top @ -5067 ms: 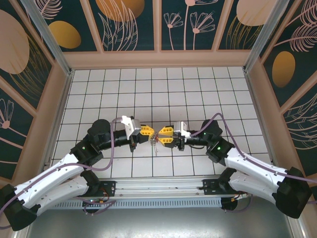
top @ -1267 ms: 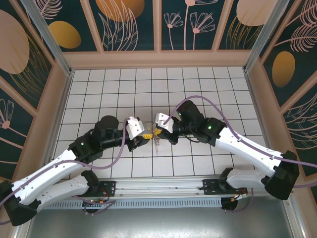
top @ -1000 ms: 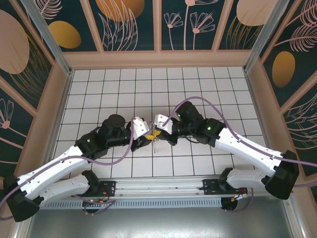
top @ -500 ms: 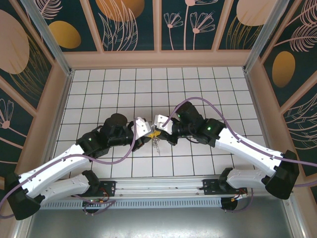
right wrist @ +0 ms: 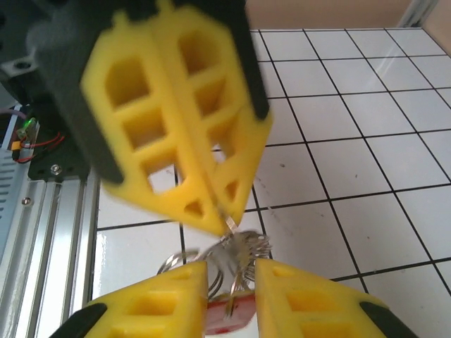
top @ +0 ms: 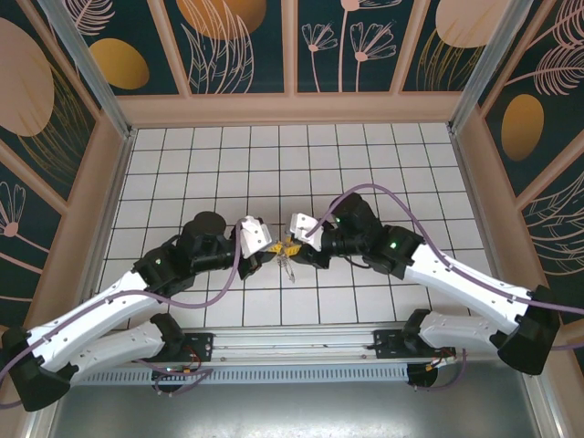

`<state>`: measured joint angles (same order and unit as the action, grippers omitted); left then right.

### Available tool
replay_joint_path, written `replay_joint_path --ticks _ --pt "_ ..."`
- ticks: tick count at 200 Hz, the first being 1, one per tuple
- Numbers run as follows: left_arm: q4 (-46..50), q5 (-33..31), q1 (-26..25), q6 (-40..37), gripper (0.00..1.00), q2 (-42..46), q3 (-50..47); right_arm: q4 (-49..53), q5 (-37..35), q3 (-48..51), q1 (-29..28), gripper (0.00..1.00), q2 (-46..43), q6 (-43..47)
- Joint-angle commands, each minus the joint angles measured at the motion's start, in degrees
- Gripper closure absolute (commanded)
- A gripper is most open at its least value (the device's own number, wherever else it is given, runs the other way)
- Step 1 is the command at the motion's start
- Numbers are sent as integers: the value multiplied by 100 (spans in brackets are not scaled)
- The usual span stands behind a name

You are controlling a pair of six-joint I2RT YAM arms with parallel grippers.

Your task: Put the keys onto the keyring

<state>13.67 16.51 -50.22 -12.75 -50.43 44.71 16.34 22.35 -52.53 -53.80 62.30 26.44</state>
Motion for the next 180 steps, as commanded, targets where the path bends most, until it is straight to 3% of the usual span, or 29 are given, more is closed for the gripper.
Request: replay_joint_path --ticks 1,40,101,180 --pt "-493 246 -6 136 100 135 -71 -509 108 302 -48 76 -360 -317" --pt "-926 573 -3 263 100 356 -229 -941 496 564 126 76 -739 -480" --pt "-1168 705 -6 395 100 490 -340 -1083 635 632 230 100 -769 -456" --pt "-2367 262 -5 730 100 447 -769 -1400 750 760 168 100 -764 -319"
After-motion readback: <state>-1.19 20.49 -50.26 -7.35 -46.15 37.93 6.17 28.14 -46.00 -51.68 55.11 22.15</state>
